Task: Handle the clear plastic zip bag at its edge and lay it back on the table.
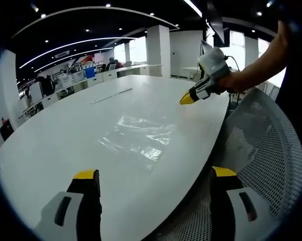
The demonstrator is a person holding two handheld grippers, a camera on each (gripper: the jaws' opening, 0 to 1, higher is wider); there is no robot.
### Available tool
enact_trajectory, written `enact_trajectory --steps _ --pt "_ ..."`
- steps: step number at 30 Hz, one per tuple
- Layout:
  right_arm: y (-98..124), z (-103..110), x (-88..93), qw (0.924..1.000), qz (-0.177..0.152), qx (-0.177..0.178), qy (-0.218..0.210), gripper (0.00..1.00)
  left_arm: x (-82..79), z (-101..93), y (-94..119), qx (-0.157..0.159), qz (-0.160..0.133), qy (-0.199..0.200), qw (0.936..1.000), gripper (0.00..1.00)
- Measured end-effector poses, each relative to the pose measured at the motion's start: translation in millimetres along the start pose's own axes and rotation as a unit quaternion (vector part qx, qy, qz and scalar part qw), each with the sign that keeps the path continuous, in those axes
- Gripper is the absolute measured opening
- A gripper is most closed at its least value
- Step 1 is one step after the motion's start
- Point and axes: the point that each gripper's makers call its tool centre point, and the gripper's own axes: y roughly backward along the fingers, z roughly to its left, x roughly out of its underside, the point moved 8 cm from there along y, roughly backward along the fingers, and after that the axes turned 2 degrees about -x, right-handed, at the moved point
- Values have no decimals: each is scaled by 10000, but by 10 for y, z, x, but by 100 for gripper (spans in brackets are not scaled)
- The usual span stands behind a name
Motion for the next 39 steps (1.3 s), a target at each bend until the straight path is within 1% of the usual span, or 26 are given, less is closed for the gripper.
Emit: enact_trajectory --steps 3,7,9,14,17,20,23,27,32,35,39 --pt "-2 4 -15 10000 -60 -14 51 0 -31 26 1 -23 22 -121 9999 90" --pt "45 36 -59 9998 -140 -28 108 0 -117 78 13 -20 36 -297 9996 88" --pt "56 47 -83 9996 -200 -38 181 0 -179 108 23 -9 -10 -364 9993 87" --pt "121 103 -183 9987 -331 -58 376 0 -365 188 11 67 -18 -738 9972 83" --pt "136 122 -230 9982 -394 -50 439 0 -519 257 -4 173 -103 -1017 9946 79" --pt "144 139 -260 9974 -423 -52 587 0 -608 317 -11 216 -120 -1155 9930 76" --pt "177 193 -315 9959 -460 -78 773 0 -742 395 -9 258 -130 -1422 9894 73" --pt "194 224 -353 9947 -505 -93 891 0 -857 482 -14 286 -154 -1544 9875 70" --pt "222 280 -369 9931 -533 -108 1037 0 -1007 588 -43 315 -171 -1810 9828 66" --pt "244 301 -385 9920 -548 -108 1136 0 -1094 637 -69 316 -199 -1898 9811 65" --pt "276 322 -405 9904 -594 -107 1240 0 -1250 709 -113 324 -242 -2092 9770 64"
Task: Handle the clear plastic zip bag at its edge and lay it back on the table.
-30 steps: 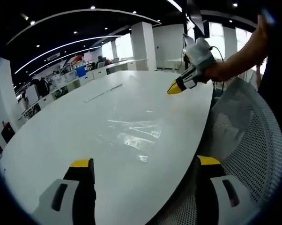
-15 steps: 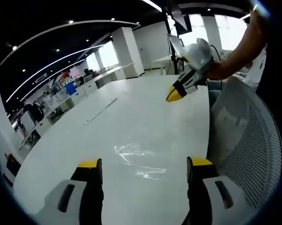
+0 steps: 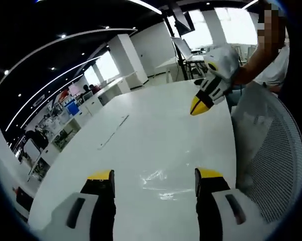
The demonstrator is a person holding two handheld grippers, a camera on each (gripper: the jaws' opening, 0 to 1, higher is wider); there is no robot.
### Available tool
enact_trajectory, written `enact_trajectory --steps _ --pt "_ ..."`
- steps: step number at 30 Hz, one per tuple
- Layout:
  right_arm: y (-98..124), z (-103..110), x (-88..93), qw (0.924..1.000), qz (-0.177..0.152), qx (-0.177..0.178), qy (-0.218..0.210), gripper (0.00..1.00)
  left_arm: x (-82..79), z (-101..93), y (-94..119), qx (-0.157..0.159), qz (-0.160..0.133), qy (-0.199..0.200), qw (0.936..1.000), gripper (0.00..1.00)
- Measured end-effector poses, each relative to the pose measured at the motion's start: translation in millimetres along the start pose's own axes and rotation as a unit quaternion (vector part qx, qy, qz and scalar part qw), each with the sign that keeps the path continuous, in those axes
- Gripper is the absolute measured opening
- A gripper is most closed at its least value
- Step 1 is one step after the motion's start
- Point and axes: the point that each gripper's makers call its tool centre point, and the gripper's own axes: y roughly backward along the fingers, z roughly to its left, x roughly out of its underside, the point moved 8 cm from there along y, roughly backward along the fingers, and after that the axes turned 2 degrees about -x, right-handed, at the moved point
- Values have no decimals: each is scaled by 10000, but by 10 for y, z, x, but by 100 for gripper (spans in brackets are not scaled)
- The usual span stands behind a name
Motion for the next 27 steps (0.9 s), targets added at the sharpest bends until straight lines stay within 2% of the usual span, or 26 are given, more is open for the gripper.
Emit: enact_trajectory --steps 10,23,27 --pt "35 22 -45 9996 -63 64 261 0 -190 248 -116 182 18 -425 9989 61" --pt "120 51 -181 9983 -102 84 569 0 -314 409 -263 415 119 -767 9961 57" --pt "124 57 -200 9977 -111 74 670 0 -369 454 -291 482 105 -855 9951 52"
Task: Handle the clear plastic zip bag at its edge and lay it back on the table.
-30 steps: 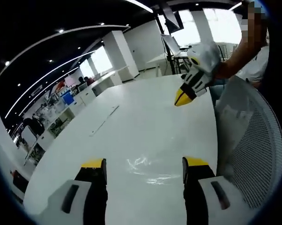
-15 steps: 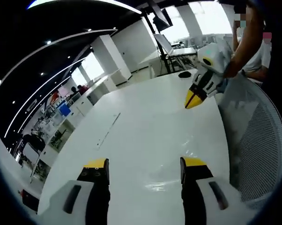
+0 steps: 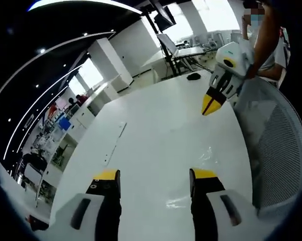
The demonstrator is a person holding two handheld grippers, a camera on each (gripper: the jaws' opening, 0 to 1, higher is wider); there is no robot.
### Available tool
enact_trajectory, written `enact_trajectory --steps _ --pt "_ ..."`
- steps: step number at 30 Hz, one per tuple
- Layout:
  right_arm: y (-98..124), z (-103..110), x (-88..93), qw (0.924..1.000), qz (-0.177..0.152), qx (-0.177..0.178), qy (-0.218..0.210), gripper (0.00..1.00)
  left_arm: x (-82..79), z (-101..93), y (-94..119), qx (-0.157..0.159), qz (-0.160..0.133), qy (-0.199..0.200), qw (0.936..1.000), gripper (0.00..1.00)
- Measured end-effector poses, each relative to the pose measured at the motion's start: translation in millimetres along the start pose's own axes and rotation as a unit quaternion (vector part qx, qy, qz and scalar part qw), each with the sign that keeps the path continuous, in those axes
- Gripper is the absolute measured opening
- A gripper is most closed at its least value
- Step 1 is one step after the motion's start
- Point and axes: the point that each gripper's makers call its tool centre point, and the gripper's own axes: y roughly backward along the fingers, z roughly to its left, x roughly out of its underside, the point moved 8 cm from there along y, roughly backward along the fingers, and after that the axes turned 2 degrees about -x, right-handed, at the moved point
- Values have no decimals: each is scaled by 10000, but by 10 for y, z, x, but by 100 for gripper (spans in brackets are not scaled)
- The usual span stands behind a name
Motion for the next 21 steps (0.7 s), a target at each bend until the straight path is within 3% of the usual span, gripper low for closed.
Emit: enact_trajectory --steps 21 --pt "6 -7 -81 9984 -35 -53 567 0 -149 -73 -225 615 132 -639 9960 35"
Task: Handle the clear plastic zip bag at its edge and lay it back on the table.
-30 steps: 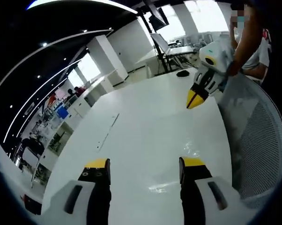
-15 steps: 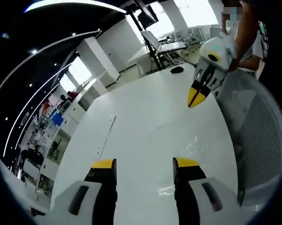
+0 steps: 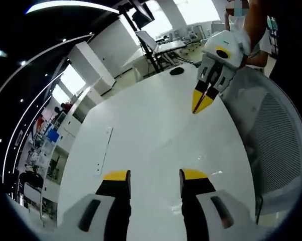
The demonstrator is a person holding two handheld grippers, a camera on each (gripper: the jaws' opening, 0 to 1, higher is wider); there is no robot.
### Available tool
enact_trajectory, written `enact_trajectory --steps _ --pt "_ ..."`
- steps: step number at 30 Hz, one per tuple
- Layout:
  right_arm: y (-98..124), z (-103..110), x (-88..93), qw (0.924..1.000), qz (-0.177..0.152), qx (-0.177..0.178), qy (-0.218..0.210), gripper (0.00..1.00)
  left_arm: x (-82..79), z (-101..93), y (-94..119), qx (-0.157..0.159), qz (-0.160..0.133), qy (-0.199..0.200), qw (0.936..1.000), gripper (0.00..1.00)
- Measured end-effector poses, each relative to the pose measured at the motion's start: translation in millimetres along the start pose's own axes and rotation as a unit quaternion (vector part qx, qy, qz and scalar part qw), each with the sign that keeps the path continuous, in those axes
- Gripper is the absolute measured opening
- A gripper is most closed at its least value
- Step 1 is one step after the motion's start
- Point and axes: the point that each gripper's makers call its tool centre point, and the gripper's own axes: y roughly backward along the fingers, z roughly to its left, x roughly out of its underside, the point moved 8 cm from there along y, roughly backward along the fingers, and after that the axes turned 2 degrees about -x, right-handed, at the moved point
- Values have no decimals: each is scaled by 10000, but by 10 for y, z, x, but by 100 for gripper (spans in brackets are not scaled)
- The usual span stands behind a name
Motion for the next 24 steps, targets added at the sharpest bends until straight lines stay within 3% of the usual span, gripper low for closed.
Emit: enact_trajectory --steps 24 --pt "28 74 -107 9980 26 -140 610 0 -108 -171 -172 618 192 -703 9954 10"
